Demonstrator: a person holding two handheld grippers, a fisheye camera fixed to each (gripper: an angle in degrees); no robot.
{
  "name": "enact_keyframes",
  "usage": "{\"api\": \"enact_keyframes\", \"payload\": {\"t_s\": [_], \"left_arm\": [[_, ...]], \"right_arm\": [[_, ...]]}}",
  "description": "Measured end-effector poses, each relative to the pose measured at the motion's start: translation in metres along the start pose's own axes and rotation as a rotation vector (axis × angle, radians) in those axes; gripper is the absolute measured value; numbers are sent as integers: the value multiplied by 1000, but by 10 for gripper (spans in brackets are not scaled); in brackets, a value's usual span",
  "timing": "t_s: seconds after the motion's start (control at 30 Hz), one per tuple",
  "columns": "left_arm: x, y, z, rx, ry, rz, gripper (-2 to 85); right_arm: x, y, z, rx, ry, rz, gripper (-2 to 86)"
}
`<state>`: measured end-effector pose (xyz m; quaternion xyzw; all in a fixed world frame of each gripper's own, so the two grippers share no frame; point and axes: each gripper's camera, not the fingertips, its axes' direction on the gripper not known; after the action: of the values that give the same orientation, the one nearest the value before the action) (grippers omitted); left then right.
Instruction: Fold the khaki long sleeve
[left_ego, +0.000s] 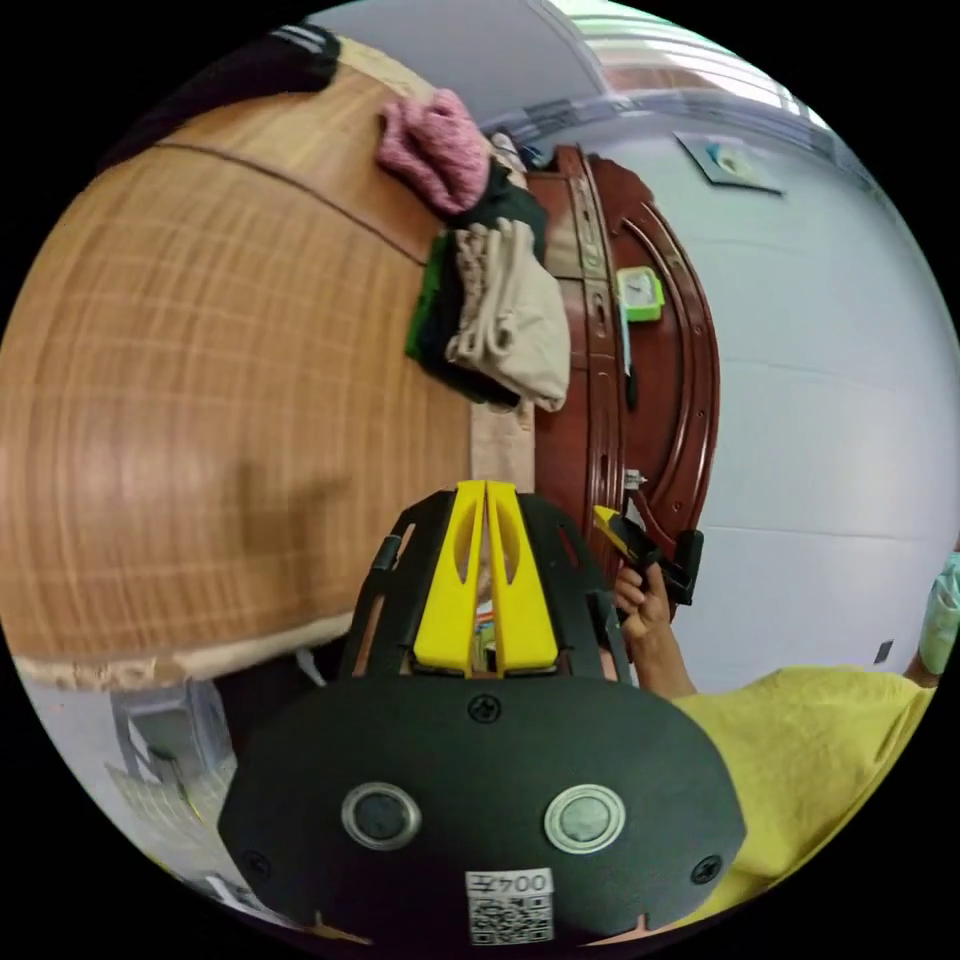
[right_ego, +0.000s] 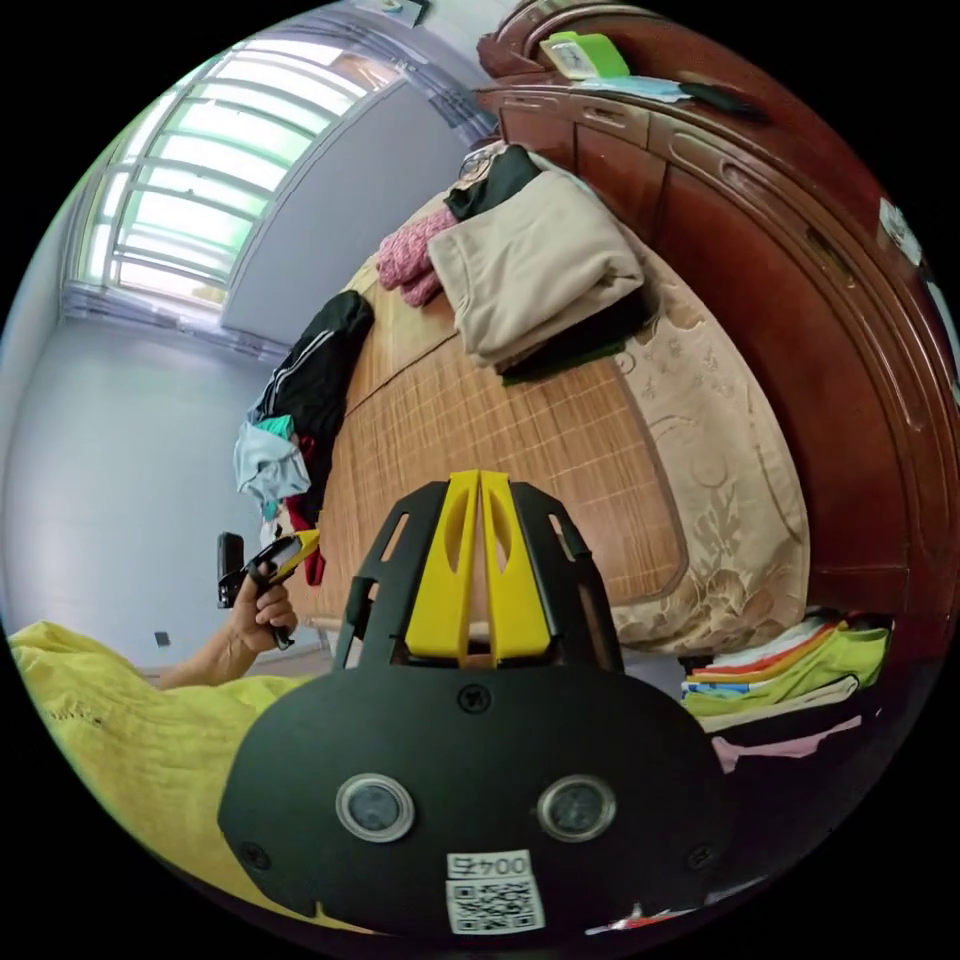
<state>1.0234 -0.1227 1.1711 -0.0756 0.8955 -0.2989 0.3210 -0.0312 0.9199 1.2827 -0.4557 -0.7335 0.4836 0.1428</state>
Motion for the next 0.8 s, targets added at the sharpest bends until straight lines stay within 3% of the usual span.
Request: {"api": "enact_keyframes", "payload": {"t_s": [0.13,0.4,0.53,0.8], "left_arm": [[-52,80,-76,101,-90,-67,2],[-89,224,-137,420,-195,-203,1],[-96,301,-142,582,-223,-290,2],[-108,404,-131,657,-280,-386,2]], "right_arm": [[-34,21,15,-73,62,-100,-7],[-86,37,50,-182,173,-341,-7],[-90,38,71,-268,77,-420,-7],[-86,55,135,-352,-103,-425,-8]]}}
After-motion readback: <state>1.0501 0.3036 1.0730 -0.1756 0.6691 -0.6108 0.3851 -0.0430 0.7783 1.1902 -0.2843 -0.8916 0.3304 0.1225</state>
